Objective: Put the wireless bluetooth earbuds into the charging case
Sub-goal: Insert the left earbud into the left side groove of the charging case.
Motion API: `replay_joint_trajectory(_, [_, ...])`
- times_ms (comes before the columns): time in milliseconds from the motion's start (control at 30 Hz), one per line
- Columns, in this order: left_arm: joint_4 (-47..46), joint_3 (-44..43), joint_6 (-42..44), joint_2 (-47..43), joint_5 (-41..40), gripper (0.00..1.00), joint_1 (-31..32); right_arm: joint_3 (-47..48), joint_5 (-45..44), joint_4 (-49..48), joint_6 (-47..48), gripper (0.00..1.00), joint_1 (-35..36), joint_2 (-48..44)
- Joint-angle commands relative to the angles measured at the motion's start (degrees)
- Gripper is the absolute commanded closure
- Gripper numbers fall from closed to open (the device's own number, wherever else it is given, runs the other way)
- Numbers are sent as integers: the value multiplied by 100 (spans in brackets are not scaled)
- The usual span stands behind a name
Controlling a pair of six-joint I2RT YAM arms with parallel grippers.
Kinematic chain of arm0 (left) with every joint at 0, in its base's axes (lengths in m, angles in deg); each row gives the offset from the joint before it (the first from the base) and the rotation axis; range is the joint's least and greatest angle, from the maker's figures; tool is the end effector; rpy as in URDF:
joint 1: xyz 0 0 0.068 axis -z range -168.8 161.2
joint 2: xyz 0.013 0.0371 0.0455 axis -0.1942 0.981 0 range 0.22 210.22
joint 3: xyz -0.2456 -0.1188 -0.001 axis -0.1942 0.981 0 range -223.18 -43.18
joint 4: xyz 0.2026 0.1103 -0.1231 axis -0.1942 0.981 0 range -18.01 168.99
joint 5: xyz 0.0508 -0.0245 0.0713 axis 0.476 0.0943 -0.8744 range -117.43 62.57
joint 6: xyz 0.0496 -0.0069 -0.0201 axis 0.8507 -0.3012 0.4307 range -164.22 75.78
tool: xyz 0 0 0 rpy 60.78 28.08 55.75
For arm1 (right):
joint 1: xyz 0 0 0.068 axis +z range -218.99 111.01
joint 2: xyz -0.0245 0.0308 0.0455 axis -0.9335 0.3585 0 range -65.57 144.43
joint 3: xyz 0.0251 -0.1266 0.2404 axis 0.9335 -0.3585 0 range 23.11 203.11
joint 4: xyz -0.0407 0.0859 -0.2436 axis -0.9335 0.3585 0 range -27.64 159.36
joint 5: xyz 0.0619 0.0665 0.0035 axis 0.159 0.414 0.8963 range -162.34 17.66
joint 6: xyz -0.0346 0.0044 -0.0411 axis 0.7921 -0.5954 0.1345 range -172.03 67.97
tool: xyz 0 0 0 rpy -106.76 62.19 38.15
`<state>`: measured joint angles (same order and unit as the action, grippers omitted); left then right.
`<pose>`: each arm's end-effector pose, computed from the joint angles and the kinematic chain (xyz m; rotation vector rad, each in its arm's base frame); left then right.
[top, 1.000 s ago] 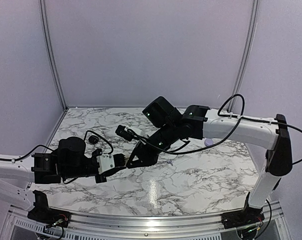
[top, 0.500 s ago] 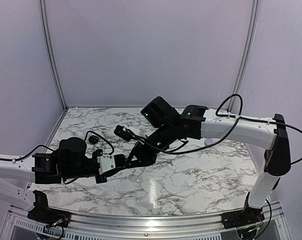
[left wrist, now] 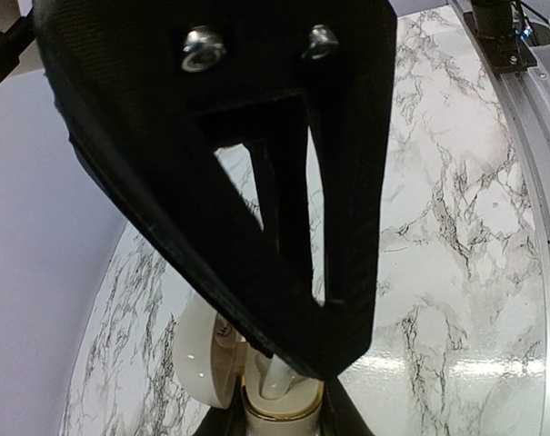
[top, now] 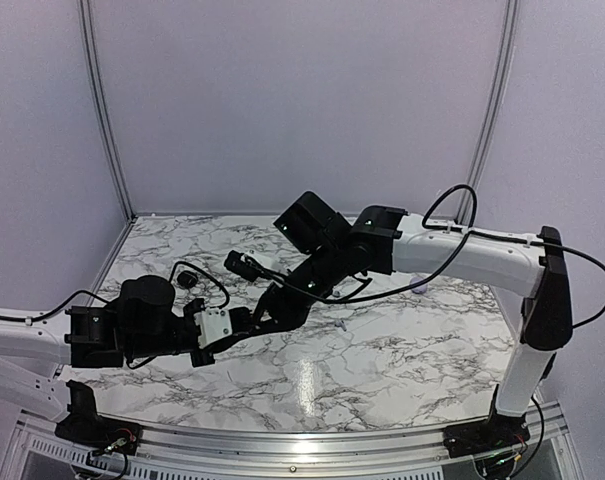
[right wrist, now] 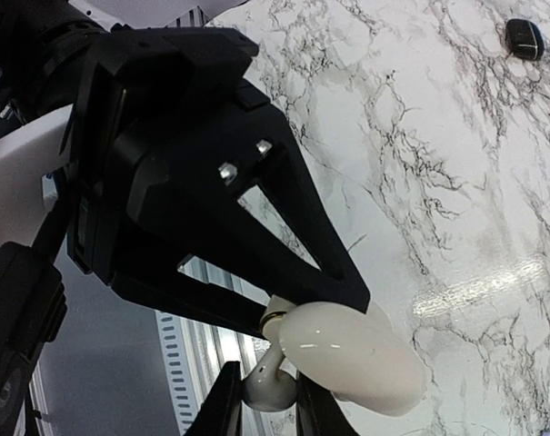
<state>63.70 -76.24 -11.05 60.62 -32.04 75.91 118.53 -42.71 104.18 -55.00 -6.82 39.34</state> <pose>0.1043 -0.2142 0.2480 1.4060 1.2974 -0.2964 0.1736 0.3664 0.3055 -1.5148 2.1705 1.0854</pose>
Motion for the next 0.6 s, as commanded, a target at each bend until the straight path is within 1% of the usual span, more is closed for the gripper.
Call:
replay_joint_trajectory(0, [-676,-130,-330,-166,184,100,35,409,-174,-190,-51,85,102,97])
replay_joint_trajectory(167, [-912,-79,-552,-288,259,100,18,650,-285,-65,-65,83,102,141])
replay_joint_trajectory(267, [-1014,-68,-607,-318,369,100,16,996,-311,221,-32,83,102,292])
replay_joint_trajectory(433, [-1016,-100,-391,-340,404,100,24,1540,-69,657,-20,83,102,582])
replay_joint_trajectory(567, [-987,-85,-127,-392,290,100,61,1665,-77,909,-5,83,102,692])
